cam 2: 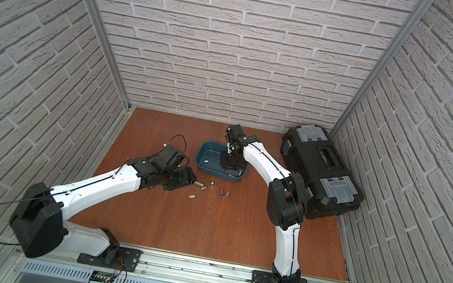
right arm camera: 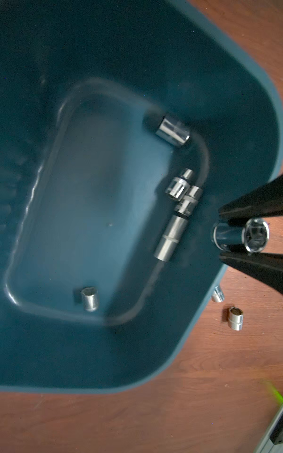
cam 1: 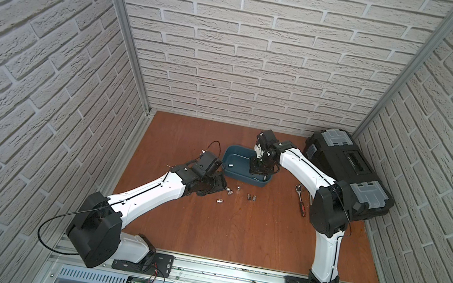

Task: Put the socket on the desktop into the storage box
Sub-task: Place the socket head in the storage box.

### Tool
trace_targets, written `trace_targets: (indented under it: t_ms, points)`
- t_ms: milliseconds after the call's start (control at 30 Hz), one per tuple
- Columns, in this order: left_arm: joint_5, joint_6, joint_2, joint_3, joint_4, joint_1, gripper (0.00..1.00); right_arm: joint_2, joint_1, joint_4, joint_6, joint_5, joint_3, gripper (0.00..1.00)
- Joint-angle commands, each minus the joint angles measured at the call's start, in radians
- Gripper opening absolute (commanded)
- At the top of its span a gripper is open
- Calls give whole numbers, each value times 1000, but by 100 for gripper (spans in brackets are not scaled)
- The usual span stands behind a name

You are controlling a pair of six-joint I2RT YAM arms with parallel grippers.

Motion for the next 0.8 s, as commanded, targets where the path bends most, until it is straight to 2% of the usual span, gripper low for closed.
trace_targets:
  t_ms: [0,400,600,767]
  points:
    - [10,13,3,15,25,8,66,44,-12,-23,5,-24,65,27]
    - [6,6,-9,-10,24,9,66,167,-53,-17,34,-28,136,30]
    - [7,0,-7,-21,31,8,66,148,-55,-14,33,-24,115,41]
    - [8,5,-8,-24,32,9,66,84,-54,3,30,-9,69,45]
